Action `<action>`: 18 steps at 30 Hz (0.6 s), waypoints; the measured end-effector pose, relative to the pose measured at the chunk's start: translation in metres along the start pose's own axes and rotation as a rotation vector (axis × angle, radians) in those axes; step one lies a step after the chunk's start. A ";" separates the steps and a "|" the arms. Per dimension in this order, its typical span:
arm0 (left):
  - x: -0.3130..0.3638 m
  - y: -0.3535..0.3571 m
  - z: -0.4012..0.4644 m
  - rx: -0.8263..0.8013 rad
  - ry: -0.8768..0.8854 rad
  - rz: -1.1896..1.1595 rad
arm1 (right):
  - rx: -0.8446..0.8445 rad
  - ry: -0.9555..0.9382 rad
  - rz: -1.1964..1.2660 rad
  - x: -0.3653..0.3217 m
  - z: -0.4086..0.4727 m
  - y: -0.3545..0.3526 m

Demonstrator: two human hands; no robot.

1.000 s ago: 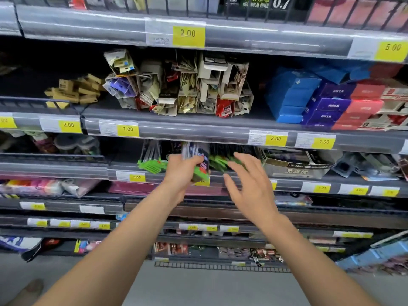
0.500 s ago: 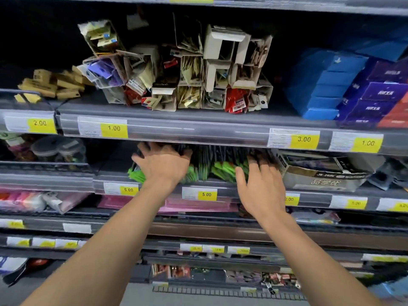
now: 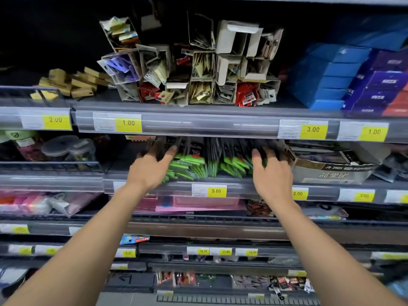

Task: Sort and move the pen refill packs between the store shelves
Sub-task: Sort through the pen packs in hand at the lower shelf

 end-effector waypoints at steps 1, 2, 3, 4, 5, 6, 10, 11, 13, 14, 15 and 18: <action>0.002 0.002 0.001 -0.001 0.003 -0.007 | -0.013 0.027 0.007 -0.001 0.001 0.001; 0.005 0.004 0.002 -0.005 -0.005 -0.010 | -0.014 0.040 0.005 -0.002 0.002 0.003; 0.009 0.007 0.002 -0.012 -0.010 -0.006 | -0.013 0.046 0.003 -0.004 0.002 0.005; 0.014 0.011 0.002 -0.021 -0.001 0.002 | -0.018 0.050 0.007 -0.007 0.000 0.008; 0.021 0.016 0.001 -0.030 0.022 0.010 | -0.030 0.048 0.016 -0.011 -0.003 0.011; 0.027 0.021 0.000 -0.037 0.046 0.012 | -0.049 0.040 0.018 -0.015 -0.006 0.016; 0.034 0.024 0.002 -0.093 0.071 -0.075 | -0.106 -0.007 -0.041 -0.021 -0.008 0.024; 0.031 0.020 0.003 -0.096 0.068 -0.115 | -0.110 -0.002 -0.040 -0.019 -0.006 0.021; 0.027 0.010 0.007 -0.061 0.094 -0.169 | -0.094 0.005 -0.023 -0.010 -0.001 0.013; 0.027 0.007 0.007 -0.051 0.111 -0.177 | -0.087 0.005 -0.017 -0.005 0.002 0.010; 0.028 0.007 0.008 -0.056 0.130 -0.166 | -0.090 -0.001 -0.013 -0.002 0.003 0.008; 0.030 0.015 0.009 -0.123 0.158 -0.035 | -0.132 -0.047 -0.064 0.005 0.004 0.011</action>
Point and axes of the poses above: each hand's wrist, its own z-axis towards the middle knuckle, its own y-axis out of the palm, x = y × z, the point moved 4 cm from there along z, towards the middle knuckle, and after that the axes turned 13 degrees about y, right-handed, at the moved point
